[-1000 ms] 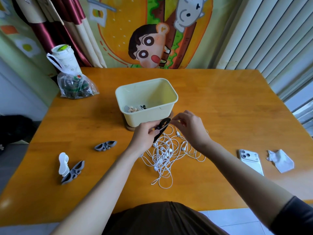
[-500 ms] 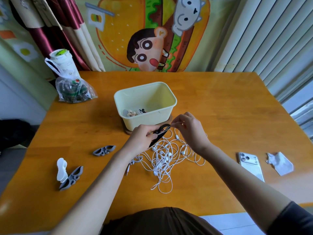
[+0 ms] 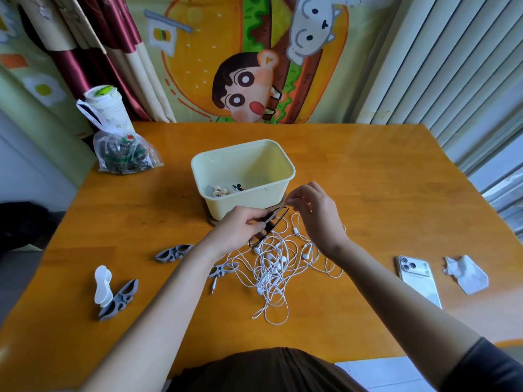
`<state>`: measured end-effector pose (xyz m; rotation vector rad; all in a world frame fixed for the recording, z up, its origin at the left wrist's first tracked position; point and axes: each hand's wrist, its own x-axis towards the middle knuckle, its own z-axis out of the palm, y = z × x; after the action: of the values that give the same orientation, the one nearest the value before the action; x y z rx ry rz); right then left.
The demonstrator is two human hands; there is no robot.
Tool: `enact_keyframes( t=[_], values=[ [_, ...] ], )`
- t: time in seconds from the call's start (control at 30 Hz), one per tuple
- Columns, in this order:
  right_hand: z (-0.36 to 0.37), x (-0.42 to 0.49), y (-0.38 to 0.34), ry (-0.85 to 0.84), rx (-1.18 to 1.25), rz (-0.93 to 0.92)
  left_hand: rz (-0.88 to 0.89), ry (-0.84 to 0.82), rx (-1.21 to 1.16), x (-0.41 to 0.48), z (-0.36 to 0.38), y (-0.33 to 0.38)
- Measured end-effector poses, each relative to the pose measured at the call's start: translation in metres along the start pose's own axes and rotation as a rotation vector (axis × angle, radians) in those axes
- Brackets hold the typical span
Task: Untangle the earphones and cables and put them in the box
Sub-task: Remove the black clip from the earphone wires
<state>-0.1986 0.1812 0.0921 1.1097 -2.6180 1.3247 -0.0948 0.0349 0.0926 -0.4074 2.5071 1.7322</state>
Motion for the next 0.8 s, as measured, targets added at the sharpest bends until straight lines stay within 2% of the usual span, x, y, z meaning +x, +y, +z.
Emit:
enact_keyframes(
  t=[0.2,0.43,0.67,0.8],
  values=[
    [-0.007,-0.001,-0.004,0.006,0.168,0.09,0.051,0.052,-0.119,-0.004,0.003,0.008],
    [-0.008,0.001,-0.001,-0.093,0.318,0.202,0.161,0.045,-0.245,-0.007,0.004,0.019],
    [0.011,-0.012,-0.006,-0.14,0.487,0.338,0.107,0.202,-0.445,0.001,0.009,0.018],
    [0.015,-0.016,-0.012,-0.157,0.601,0.434,0.058,0.204,-0.565,0.006,0.011,0.016]
  ],
)
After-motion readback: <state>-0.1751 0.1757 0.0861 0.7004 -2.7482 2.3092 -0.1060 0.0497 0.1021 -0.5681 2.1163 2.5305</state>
